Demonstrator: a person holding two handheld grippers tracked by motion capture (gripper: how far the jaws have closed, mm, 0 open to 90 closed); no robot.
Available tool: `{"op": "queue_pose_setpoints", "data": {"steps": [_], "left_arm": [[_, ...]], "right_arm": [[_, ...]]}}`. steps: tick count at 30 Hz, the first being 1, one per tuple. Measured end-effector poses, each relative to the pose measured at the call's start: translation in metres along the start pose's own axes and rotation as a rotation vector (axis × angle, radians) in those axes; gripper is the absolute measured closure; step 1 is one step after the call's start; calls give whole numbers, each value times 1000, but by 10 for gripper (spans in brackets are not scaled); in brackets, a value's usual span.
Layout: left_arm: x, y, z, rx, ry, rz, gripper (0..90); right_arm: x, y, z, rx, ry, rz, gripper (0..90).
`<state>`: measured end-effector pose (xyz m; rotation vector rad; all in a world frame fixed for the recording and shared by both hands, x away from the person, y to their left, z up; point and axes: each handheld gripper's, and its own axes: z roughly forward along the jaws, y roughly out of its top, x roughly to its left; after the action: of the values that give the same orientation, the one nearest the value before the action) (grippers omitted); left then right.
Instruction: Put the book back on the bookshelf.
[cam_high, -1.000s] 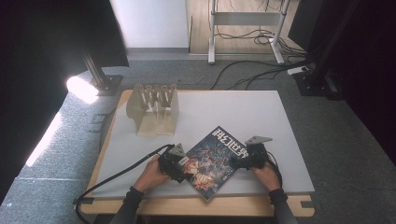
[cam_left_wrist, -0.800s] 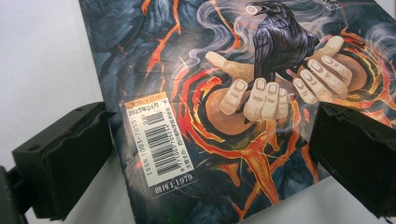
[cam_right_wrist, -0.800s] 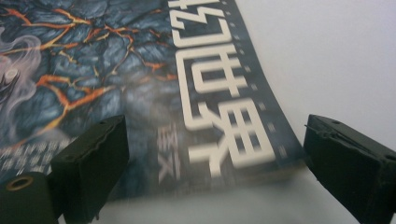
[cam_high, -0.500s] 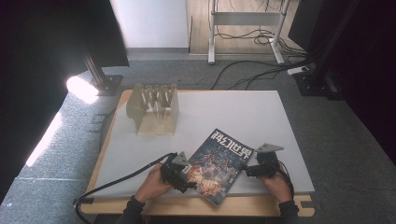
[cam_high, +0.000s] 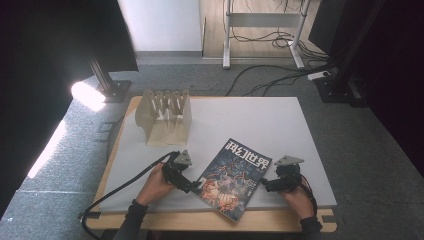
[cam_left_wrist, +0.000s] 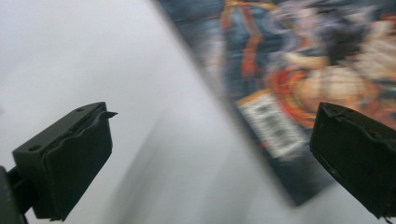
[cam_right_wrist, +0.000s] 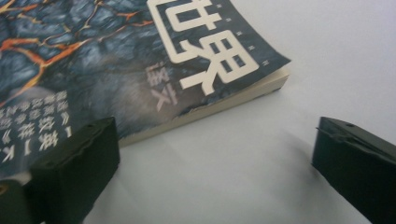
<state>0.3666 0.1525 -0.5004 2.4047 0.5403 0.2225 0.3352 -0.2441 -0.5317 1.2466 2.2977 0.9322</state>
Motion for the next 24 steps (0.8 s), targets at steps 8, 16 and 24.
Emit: {"op": "queue_pose_setpoints", "data": {"steps": [8, 16, 24], "left_arm": [[27, -13, 15, 23, 63, -61, 0], [22, -16, 21, -3, 28, -53, 0], [-2, -19, 19, -17, 20, -23, 0]], "right_arm": [[-6, 13, 12, 11, -4, 11, 0], [-9, 34, 29, 32, -17, -22, 0], [-19, 54, 48, 47, -8, 0, 0]]}}
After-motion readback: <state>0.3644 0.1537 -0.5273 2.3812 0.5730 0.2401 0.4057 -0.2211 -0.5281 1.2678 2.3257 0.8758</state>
